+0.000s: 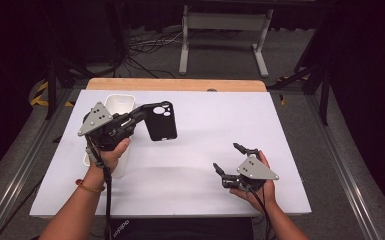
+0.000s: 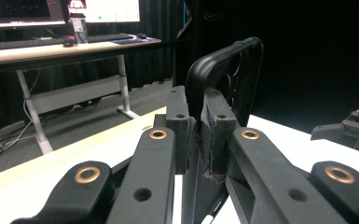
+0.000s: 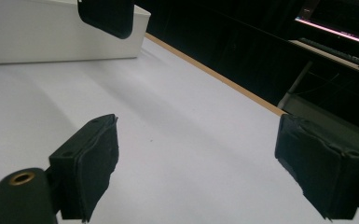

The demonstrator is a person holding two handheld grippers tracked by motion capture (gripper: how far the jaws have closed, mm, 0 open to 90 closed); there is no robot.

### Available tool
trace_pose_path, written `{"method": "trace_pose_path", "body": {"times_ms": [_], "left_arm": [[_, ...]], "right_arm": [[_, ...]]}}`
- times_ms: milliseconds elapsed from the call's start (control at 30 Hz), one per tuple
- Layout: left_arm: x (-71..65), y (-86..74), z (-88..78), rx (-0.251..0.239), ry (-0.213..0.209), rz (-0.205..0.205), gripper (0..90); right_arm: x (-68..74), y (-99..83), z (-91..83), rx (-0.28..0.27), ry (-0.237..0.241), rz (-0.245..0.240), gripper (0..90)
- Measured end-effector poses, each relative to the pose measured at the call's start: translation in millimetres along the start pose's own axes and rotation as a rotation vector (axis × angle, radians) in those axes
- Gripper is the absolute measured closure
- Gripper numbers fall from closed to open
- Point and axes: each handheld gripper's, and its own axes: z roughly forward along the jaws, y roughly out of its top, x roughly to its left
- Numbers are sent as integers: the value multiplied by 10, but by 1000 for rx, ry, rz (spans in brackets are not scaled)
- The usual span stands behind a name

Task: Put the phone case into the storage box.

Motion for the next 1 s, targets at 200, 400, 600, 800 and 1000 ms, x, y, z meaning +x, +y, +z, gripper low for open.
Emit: {"method": "trace_pose_path", "body": {"times_ms": [200,400,600,800,1000], "left_arm": [[36,21,-47,-13,15,2,836],[27,42,-57,-25,24,25,836],[45,53,-78,-24,39,45,836],[114,54,-100,-22,50,46,836],[173,55,-140,-31,64,41,836]], "right_arm": [[11,-45,34,26,-2,-12,122],[20,-64,33,21,-10,-35,129],[20,-53,48,26,17,3,130],[28,-57,49,29,23,1,133],[37,-61,59,33,22,-14,133]]}}
